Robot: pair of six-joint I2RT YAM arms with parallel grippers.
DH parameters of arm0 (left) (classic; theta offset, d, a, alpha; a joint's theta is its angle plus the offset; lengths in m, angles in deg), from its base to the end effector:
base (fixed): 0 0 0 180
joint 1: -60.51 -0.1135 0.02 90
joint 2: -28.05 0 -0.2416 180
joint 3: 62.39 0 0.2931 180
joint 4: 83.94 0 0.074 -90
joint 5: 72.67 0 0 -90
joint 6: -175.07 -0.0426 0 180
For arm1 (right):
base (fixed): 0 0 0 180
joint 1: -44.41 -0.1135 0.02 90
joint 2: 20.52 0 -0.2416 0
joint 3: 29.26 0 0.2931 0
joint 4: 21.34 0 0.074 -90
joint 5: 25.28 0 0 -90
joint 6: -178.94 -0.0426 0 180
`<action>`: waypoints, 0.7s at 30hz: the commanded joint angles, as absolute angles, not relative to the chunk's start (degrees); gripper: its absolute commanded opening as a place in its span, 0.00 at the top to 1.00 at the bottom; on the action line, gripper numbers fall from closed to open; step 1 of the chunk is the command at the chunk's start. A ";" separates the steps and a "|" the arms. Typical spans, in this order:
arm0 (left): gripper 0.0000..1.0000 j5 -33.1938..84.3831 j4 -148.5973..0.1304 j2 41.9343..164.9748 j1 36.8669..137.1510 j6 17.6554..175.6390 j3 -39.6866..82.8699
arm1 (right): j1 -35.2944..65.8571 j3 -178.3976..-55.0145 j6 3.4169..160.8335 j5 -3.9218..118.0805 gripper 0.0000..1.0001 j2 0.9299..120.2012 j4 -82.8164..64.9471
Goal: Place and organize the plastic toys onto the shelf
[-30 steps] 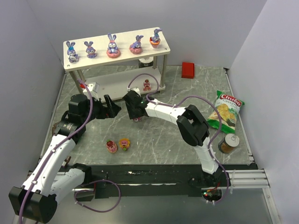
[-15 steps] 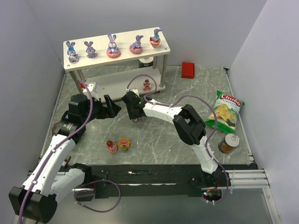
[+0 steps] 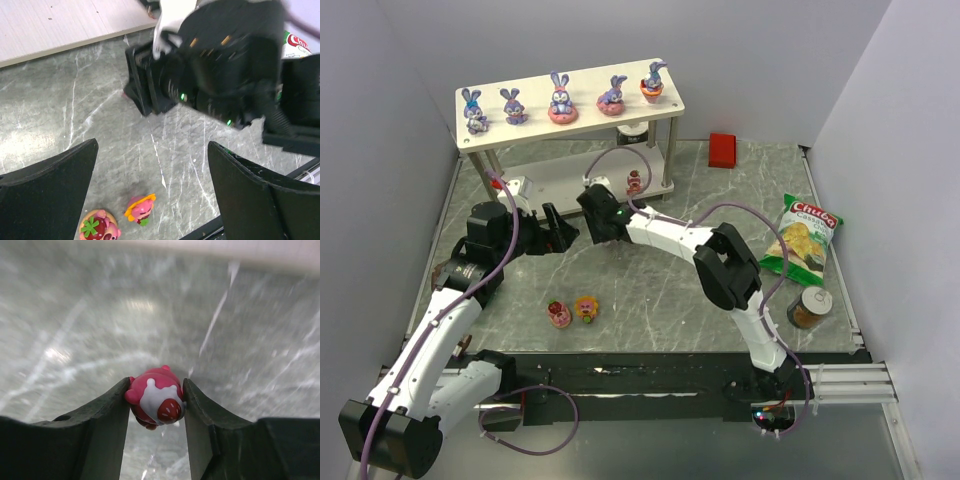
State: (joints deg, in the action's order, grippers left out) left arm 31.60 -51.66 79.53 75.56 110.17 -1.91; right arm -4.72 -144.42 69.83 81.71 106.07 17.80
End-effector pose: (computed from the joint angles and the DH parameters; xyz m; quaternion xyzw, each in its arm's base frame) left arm 0.2531 -0.0789 0.3028 -0.0046 0.8316 -0.2847 0.4769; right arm 0.3524 0.3882 0.1608 -0.1930 0.9122 0.0720 0.3542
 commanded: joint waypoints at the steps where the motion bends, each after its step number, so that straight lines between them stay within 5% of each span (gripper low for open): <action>1: 0.04 31.22 -52.53 79.38 75.71 109.50 -0.39 | -3.14 -150.57 73.20 82.65 0.98 105.34 13.67; 21: 0.04 32.89 -53.93 78.41 75.71 109.59 -0.74 | 1.78 -166.23 80.68 76.41 0.94 116.07 8.58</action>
